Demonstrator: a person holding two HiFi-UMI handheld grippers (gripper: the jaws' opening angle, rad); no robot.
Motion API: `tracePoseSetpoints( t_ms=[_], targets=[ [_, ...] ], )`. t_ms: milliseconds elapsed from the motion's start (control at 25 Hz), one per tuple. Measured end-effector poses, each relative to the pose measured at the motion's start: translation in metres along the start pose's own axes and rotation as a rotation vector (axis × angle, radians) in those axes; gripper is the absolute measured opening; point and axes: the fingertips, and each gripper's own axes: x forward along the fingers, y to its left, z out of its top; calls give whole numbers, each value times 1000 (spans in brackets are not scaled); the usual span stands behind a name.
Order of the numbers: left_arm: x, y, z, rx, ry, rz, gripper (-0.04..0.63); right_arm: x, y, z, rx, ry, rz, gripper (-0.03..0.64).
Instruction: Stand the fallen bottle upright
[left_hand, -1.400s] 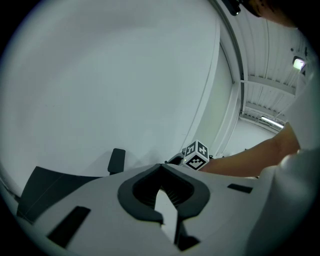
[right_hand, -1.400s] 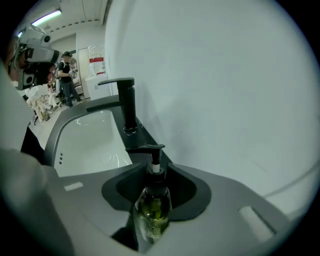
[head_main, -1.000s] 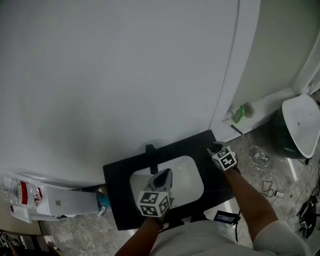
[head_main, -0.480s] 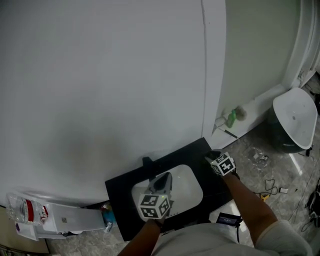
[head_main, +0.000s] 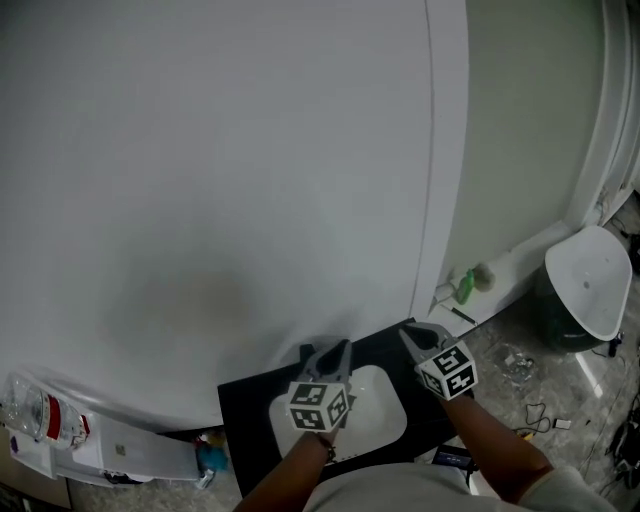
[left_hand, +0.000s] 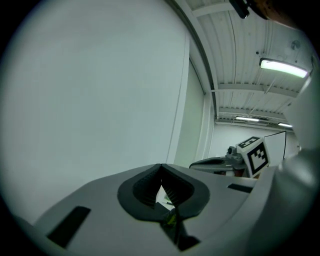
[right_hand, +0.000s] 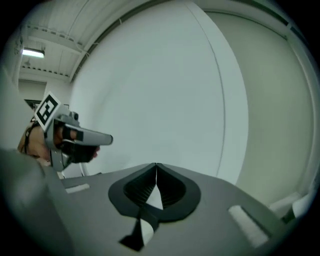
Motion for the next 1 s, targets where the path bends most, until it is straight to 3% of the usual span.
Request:
tracePoseSetpoints(
  t_ms=[200,360,1000],
  targets=[
    [-8,-1,57,9,-76,-4,8,-7,50,91,32,-204,96,3],
    [-21,3,88,32,-135,15,8,-11,72,129,25,-280,114,2],
    [-31,15,86,24,-142,47,8,-1,88,141,22,-275,144,2]
  ],
)
